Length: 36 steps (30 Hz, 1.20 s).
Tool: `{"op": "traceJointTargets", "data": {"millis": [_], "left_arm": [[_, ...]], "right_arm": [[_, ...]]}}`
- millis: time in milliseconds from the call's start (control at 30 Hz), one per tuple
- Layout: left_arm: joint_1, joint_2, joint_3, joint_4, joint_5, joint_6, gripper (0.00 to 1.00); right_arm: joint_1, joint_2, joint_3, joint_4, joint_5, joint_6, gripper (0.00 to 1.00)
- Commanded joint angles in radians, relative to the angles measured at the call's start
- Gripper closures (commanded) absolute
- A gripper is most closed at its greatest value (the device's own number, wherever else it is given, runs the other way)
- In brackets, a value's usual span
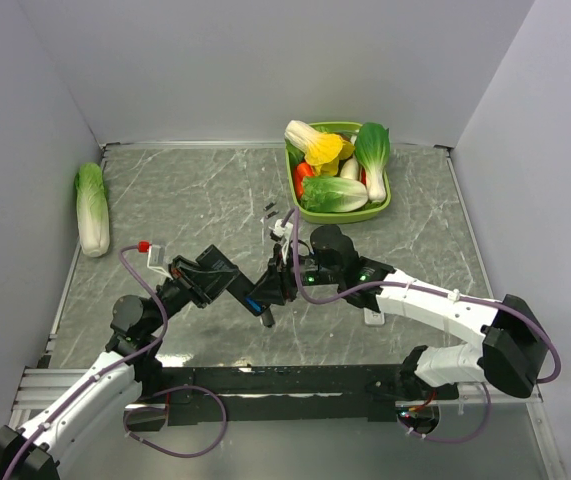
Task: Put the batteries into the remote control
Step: Pick up the battery from the center of the board.
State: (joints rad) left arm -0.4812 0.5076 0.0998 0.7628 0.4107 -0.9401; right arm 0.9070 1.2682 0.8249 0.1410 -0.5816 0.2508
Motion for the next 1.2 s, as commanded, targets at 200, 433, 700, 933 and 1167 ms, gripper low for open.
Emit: {"op": "traceJointTargets", "data": {"millis": [200,433,700,933,1167], "left_arm": [[-0.004,-0.043,0.037,-0.150,-0.142,0.015,0.99],[-0.004,-0.072,0.044,-0.413,-0.305,0.014,0.99],[-0.004,-0.052,0.028,-0.428,-0.314,0.004,0.99],[-0.004,-0.047,0.031,-0.441,-0.316,0.015,0.99],[-0.002,-0.060,0.032,-0.450,-0.314,0.026,0.99]], "right_arm": [[-0.016,-0.088,0.075,-0.127,0.140,-0.100,0.24],[-0.184,-0.159,0.072,-0.274,0.258,-0.160,0.11],[-0.313,0.026,0.105,-0.396,0.426,-0.222,0.30],[-0.336,0.275,0.224,-0.445,0.529,-0.285,0.49],[-0.358,0.439,0.301,-0.468,0.614,-0.282,0.54]]}}
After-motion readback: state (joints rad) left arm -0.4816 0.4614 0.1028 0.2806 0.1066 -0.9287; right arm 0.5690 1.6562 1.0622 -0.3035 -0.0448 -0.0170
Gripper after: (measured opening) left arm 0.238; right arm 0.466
